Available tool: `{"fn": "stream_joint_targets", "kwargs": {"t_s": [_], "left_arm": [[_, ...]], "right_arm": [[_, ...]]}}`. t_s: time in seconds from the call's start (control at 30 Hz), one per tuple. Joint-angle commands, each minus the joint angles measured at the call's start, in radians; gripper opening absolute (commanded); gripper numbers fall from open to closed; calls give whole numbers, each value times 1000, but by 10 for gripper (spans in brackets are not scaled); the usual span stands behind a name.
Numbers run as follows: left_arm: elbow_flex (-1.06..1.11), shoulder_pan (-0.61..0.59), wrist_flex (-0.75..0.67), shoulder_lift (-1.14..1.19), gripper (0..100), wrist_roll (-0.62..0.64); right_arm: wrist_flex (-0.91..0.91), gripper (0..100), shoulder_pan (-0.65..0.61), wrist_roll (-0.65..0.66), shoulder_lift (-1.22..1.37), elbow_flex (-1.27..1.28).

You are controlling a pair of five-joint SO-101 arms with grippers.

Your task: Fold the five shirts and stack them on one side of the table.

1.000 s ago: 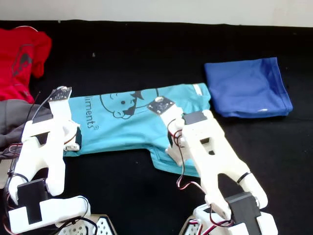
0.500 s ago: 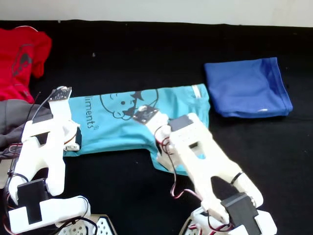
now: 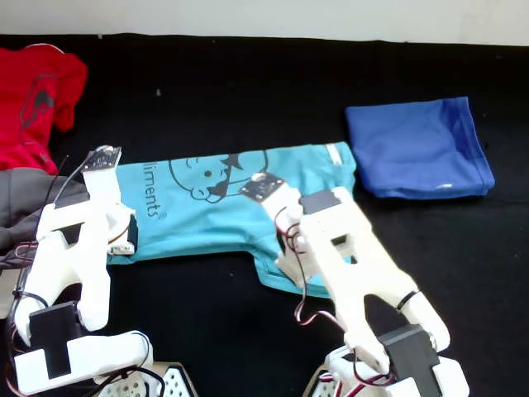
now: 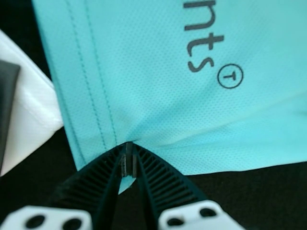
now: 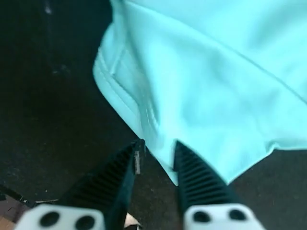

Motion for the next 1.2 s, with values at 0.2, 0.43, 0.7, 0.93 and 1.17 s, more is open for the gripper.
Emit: {"fn": "stream_joint_targets", "kwargs": {"t_s": [0.2,0.43,0.7,0.93,1.17], "left_arm": [[4,-30,-29,-1,8,3],[4,-30,-29,-1,8,3],[5,-30,-29,-1,8,3],[5,-30,-29,-1,8,3],[5,-28,-29,1,8,3]], "right_arm": [[15,70,-96,6,-139,-117],[-116,95,-234,6,-150,15],[-242,101,-205,6,-82,84],[-237,102,-142,8,119,-21],[-228,150,-154,8,128,-51]]}}
